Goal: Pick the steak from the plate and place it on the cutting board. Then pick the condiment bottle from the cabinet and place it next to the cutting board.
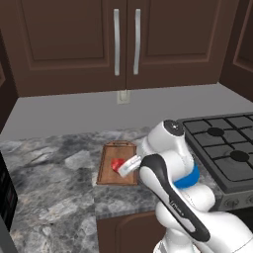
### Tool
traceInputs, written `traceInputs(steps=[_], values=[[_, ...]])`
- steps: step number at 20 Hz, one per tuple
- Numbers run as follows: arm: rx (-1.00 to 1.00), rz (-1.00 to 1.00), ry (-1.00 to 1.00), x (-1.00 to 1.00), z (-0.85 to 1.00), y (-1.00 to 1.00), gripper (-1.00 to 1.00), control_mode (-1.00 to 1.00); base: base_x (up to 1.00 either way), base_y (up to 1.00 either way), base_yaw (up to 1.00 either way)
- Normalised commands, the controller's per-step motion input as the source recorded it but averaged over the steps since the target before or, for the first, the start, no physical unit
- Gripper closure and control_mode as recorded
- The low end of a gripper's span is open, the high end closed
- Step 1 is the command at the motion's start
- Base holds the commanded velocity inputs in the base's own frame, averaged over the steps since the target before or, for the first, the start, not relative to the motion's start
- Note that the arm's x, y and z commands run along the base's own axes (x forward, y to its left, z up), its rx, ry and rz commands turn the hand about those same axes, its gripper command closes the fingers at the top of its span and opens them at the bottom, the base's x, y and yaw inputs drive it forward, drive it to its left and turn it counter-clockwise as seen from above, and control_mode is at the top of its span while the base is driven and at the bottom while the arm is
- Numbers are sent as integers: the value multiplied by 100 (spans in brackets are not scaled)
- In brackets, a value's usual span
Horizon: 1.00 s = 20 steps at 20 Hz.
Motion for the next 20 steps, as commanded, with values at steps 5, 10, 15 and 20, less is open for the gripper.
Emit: traceInputs(steps=[5, 10, 15, 20], values=[[-1, 11, -10, -41, 31, 0, -100, -100, 0, 0, 0], [-3, 12, -9, -34, 27, 0, -100, -100, 0, 0, 0], [-3, 12, -13, -34, 25, 0, -100, -100, 0, 0, 0], [0, 10, -19, -55, 23, -7, -100, -100, 0, 0, 0]])
